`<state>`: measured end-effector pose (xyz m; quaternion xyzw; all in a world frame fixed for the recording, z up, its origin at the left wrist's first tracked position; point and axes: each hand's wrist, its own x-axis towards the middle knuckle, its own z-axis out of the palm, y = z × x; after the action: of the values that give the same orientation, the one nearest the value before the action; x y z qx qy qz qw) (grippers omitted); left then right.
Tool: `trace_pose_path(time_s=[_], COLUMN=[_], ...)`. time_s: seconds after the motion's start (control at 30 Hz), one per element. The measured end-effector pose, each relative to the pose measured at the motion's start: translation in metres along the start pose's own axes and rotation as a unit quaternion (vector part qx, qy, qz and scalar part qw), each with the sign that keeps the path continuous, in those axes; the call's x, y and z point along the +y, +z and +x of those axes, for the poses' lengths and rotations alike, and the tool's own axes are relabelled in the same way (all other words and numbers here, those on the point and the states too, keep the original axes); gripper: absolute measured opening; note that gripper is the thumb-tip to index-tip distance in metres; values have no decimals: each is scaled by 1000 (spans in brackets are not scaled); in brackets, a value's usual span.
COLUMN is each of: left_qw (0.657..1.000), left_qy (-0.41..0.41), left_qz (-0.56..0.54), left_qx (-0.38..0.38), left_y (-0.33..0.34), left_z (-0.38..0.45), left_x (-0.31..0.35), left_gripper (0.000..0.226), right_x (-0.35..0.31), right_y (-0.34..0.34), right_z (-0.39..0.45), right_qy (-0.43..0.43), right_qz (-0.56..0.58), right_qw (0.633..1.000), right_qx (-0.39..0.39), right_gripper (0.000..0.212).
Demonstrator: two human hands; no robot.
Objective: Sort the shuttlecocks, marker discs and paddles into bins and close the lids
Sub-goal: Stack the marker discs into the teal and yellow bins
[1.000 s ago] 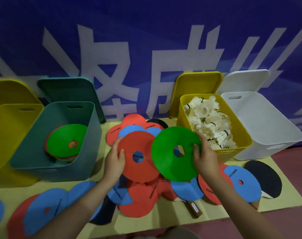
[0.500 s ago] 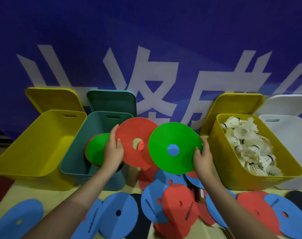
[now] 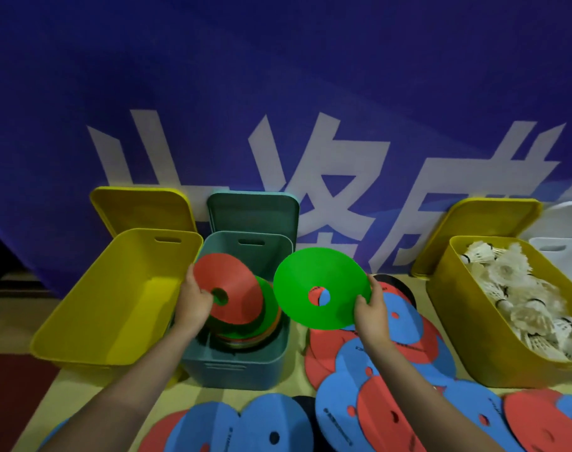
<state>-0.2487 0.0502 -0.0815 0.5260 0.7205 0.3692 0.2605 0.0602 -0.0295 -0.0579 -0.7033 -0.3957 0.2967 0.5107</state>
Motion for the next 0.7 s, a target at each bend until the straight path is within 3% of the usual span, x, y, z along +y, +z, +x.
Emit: trace_pose_path(time_s=[0.23, 0.43, 0.6, 0.7], left_qw=[985, 956, 970, 976], left_qy=[-13, 36, -12, -41], left_qz=[126, 237, 164, 118], left_qx=[-116, -172, -177, -177], left_y=[29, 50, 56, 51], left_z=[22, 28, 46, 47], left_x=[-17, -36, -57, -49], left_gripper=[70, 61, 39, 41], right_x=[-24, -29, -29, -33], right_y=[47, 82, 97, 104], right_z=[10, 17, 15, 19], right_qy=[-29, -35, -61, -104], right_qz=[2, -19, -60, -117], right_qw=[1000, 999, 995, 985], right_qx=[-7, -18, -48, -69], right_gripper=[50, 51, 51, 56])
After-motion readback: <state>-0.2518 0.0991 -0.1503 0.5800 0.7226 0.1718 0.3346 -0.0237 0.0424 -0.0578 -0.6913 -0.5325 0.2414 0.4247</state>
